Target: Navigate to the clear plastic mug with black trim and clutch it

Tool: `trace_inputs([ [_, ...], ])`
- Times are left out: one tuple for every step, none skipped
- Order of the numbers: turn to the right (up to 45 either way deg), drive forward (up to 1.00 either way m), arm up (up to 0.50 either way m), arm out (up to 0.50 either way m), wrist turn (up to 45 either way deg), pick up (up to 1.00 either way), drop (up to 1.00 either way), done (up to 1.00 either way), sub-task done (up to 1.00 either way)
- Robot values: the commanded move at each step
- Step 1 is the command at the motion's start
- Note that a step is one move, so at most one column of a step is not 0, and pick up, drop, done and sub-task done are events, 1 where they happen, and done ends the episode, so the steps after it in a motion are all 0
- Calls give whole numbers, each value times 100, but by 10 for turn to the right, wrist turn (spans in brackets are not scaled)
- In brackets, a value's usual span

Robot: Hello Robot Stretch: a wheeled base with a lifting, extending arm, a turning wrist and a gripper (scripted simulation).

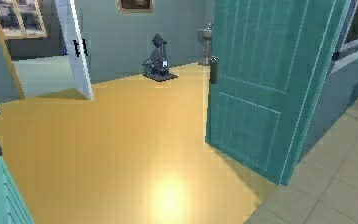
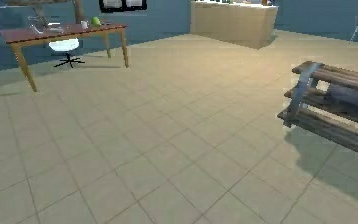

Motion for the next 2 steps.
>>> trace_inputs([
  [360,0,0,0,0,0,0,0,0],
  [0,25,0,0,0,0,0,0,0],
])
